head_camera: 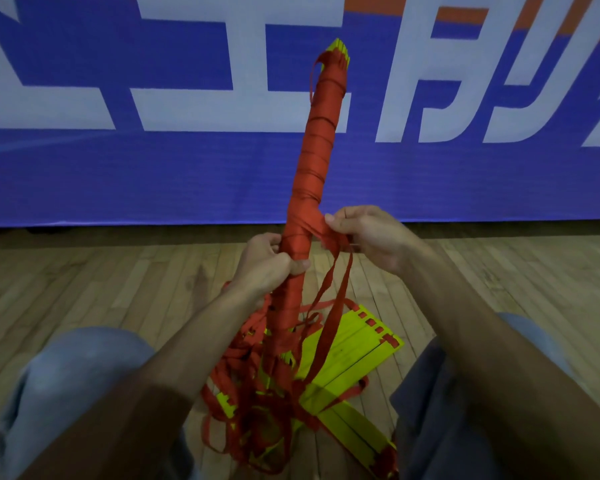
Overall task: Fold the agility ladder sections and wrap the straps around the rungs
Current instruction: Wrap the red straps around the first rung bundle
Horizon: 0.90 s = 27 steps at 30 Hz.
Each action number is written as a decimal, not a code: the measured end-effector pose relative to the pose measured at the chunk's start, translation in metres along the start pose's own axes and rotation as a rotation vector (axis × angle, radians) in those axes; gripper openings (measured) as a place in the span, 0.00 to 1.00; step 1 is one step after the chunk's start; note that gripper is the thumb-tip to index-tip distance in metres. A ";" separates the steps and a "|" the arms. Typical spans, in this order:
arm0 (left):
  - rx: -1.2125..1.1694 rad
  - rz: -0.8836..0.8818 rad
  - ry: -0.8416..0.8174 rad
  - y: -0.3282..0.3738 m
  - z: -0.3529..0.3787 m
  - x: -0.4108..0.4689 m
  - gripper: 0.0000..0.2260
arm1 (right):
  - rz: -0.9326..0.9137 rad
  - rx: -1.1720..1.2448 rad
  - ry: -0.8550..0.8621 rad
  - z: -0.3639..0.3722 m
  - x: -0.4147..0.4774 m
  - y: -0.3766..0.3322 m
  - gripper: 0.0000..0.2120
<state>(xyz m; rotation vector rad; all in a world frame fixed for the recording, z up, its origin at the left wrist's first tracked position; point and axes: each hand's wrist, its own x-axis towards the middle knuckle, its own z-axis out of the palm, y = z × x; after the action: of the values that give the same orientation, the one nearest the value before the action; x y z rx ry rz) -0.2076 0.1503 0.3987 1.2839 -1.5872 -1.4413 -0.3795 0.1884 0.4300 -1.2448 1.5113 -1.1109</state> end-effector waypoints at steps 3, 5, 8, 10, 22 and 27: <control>0.009 0.010 -0.003 -0.001 0.001 0.001 0.16 | 0.045 -0.075 -0.049 -0.007 0.000 0.002 0.08; 0.003 0.007 -0.011 -0.001 0.001 0.001 0.17 | 0.071 -0.085 -0.116 -0.012 -0.001 0.002 0.07; -0.008 -0.004 -0.065 -0.001 0.002 0.000 0.15 | 0.083 0.024 -0.214 -0.016 -0.002 0.002 0.06; -0.019 -0.017 -0.119 0.000 0.004 -0.004 0.12 | 0.082 0.061 -0.225 -0.017 -0.002 0.002 0.05; -0.079 0.005 -0.099 0.000 0.003 -0.001 0.11 | 0.061 0.113 -0.183 -0.013 -0.002 -0.002 0.09; -0.075 0.030 -0.106 -0.001 0.006 -0.002 0.14 | -0.028 0.108 -0.176 -0.015 -0.007 -0.007 0.11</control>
<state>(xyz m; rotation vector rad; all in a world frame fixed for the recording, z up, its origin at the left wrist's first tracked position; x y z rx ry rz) -0.2121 0.1541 0.3973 1.1526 -1.5978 -1.5581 -0.3919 0.1964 0.4410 -1.2574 1.2900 -1.0580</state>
